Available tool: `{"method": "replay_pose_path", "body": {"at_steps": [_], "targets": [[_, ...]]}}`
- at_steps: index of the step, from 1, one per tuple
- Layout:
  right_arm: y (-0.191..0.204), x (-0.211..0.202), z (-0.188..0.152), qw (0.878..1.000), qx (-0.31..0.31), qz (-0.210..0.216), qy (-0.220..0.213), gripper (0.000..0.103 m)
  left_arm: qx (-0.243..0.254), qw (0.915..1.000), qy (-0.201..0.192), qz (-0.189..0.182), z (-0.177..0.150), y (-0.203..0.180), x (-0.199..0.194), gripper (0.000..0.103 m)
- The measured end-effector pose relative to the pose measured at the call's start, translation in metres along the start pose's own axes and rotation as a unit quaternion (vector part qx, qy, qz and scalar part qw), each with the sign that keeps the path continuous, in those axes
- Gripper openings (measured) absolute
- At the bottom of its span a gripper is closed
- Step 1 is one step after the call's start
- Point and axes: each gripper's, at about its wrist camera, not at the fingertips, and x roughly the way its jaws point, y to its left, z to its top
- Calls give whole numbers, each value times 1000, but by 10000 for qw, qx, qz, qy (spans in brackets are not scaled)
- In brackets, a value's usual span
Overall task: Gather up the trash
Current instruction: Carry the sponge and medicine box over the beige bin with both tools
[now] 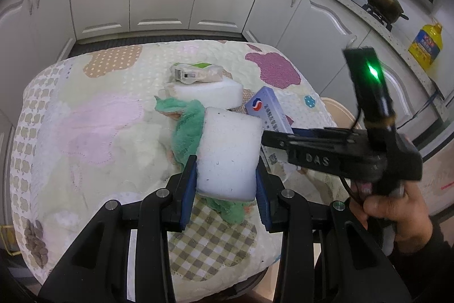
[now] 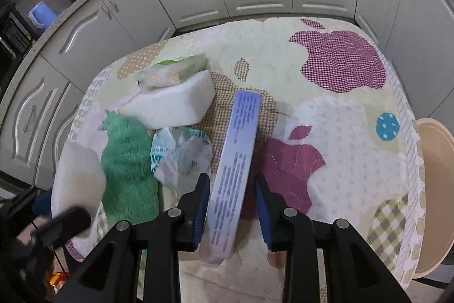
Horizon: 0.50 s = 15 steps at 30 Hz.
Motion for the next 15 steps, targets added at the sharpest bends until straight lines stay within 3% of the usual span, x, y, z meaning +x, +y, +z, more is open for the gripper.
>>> {"method": "replay_pose_path", "body": {"at_steps": [2, 5, 15], "targets": [[2, -4, -2, 9999, -100, -44, -90, 20, 5, 10000, 6, 49, 0, -1, 1, 35], [4, -18, -2, 9992, -258, -76, -281, 18, 70, 9998, -24, 158, 0, -5, 0, 35], [-22, -66, -7, 9969, -246, -165, -722, 18, 247, 9993, -170, 240, 12, -30, 0, 35]]}}
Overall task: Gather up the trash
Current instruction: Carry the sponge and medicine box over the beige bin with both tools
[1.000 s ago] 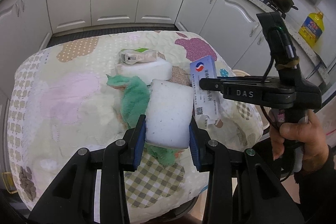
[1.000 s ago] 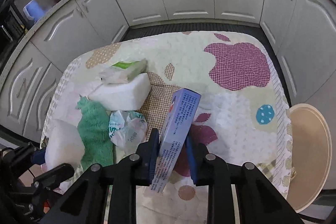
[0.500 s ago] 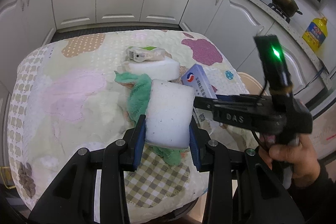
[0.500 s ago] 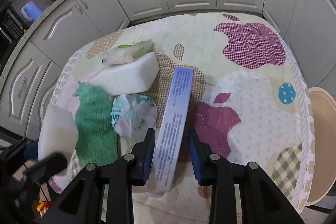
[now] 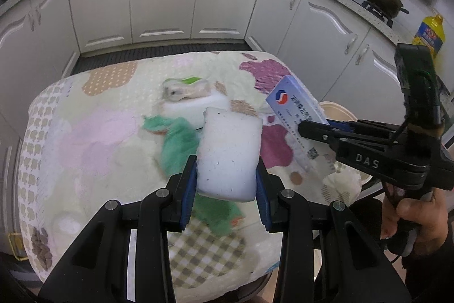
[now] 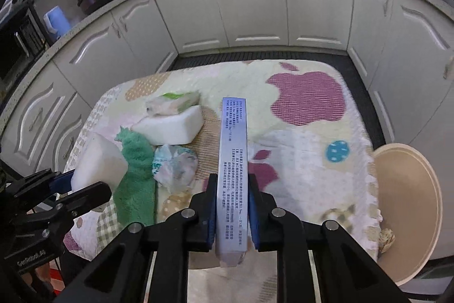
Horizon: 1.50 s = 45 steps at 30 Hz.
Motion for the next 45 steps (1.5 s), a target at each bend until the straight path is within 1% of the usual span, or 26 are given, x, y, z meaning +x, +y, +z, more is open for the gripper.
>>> {"method": "replay_pose_path", "body": {"at_steps": [8, 11, 17, 24, 30, 35, 42, 45], "targets": [[-47, -32, -10, 9990, 359, -184, -186, 18, 321, 9992, -65, -220, 17, -46, 11, 35], [-67, -46, -16, 9978, 488, -342, -279, 18, 413, 9985, -42, -348, 22, -63, 17, 35], [-103, -63, -26, 9949, 798, -484, -380, 18, 528, 9968, 30, -601, 34, -93, 31, 35], [-144, -76, -42, 9898, 1166, -711, -416, 18, 623, 9928, 233, -996, 42, -125, 53, 35], [-184, -82, -54, 9824, 1541, -975, -406, 18, 634, 9874, 518, -1356, 49, -158, 83, 35], [-210, -84, -63, 9771, 1723, -1194, -377, 18, 724, 9855, 654, -1385, 55, -188, 107, 35], [-234, -78, -68, 9706, 1968, -1342, -336, 18, 861, 9829, 763, -1438, 61, -226, 135, 35], [-243, -74, -69, 9673, 2077, -1411, -355, 18, 856, 9823, 761, -1480, 62, -240, 147, 38]]}}
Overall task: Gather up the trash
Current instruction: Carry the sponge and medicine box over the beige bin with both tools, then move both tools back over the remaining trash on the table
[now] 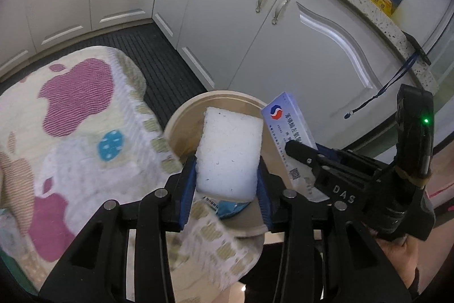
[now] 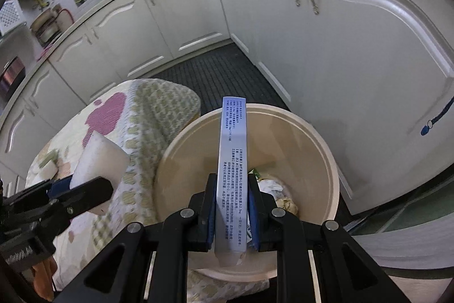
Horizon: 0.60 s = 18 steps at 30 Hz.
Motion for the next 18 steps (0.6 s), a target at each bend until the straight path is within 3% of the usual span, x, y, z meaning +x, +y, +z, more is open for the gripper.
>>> {"method": "replay_pose_path", "body": {"at_steps": [1, 2, 3, 4, 18], "targets": [[-2, 4, 1, 10000, 24, -33, 19, 19, 1, 10000, 5, 3, 1, -1, 4, 41], [-5, 8, 2, 9999, 46, -76, 84, 31, -1, 10000, 13, 14, 2, -1, 7, 44], [-8, 12, 2, 9998, 89, -126, 125, 52, -16, 10000, 27, 29, 2, -1, 12, 53], [-10, 12, 1, 9998, 136, -144, 76, 58, -34, 10000, 37, 21, 2, 0, 14, 62], [-14, 7, -5, 9995, 230, -218, -85, 59, -106, 9997, 2, 218, -9, 18, 7, 66]]}}
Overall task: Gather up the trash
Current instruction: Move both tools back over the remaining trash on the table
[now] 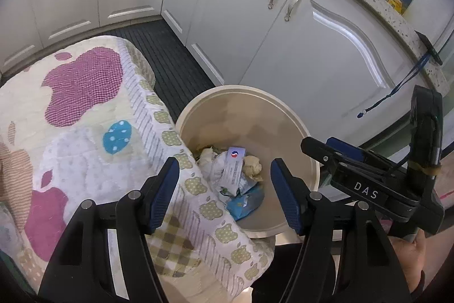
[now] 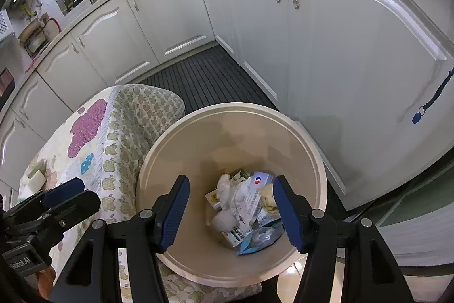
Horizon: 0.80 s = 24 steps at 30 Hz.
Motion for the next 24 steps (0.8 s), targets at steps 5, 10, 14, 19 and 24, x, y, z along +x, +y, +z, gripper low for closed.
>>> {"method": "replay_pose_path", "body": {"at_steps": [5, 10, 14, 19, 24], "targets": [[3, -2, -2, 10000, -27, -49, 12, 59, 55, 9999, -65, 96, -3, 0, -7, 66], [7, -5, -4, 10000, -18, -33, 2, 59, 66, 9996, -174, 232, -6, 3, -18, 66], [12, -9, -5, 10000, -49, -8, -20, 59, 105, 9987, -278, 403, -10, 5, -28, 66], [24, -15, -6, 9999, -133, 87, -68, 59, 91, 9973, -416, 601, -17, 12, -43, 66], [41, -23, -8, 9994, -251, 195, -122, 59, 38, 9951, -562, 815, -23, 23, -62, 66]]}}
